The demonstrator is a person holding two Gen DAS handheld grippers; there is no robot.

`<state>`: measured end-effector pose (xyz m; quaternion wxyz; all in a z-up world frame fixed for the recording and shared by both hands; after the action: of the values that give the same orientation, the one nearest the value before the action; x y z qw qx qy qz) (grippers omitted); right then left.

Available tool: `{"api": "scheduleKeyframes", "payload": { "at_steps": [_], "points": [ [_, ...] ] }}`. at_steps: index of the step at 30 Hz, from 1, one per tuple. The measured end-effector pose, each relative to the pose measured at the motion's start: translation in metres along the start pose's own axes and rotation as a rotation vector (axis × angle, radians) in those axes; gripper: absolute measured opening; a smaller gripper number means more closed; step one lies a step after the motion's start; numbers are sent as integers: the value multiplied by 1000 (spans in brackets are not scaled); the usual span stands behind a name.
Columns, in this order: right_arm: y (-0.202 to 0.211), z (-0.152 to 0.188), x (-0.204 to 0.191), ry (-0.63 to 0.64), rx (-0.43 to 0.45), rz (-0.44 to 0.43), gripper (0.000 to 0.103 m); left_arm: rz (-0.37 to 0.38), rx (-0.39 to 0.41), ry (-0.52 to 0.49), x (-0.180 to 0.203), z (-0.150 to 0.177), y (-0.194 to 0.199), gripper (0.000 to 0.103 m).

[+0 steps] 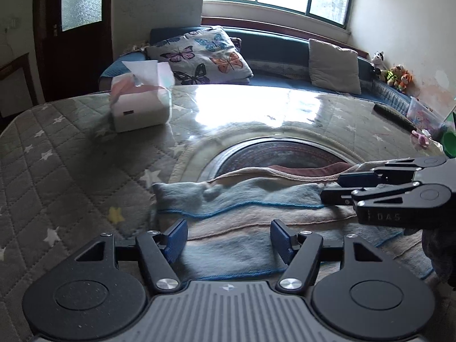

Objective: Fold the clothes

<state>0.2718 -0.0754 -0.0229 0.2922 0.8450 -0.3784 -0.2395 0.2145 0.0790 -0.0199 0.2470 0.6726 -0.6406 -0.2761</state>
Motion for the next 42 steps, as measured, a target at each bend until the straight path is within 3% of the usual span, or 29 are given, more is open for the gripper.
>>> {"api": "scheduleKeyframes", "payload": {
  "at_steps": [10, 19, 23, 30, 35, 42],
  "points": [
    [-6, -2, -36, 40, 5, -70, 39, -78, -18, 52, -26, 5, -10, 70],
    [-21, -20, -57, 49, 15, -130, 37, -158, -13, 133, -60, -12, -27, 70],
    [-30, -24, -59, 43, 9, -141, 30, -161, -17, 147, -67, -13, -33, 72],
    [-44, -33, -57, 4, 11, -150, 29, -150, -20, 140, -68, -13, -37, 72],
    [-41, -32, -64, 41, 5, -140, 29, -143, -29, 129, -69, -14, -38, 72],
    [-26, -20, -96, 116, -28, -195, 29, -151, -34, 123, -69, -14, -39, 73]
  ]
}}
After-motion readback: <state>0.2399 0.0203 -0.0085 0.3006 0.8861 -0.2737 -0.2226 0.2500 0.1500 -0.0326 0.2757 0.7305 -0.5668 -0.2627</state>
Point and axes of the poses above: each gripper's, at about its wrist camera, not at the fingertips, and y roughly against the way its jaws point, x to its right, z to its underside, the point moved 7 cm from there along -y, roughly the way its jaws point, and after that the axes turned 12 degrees about -z, right-handed, at the moved point
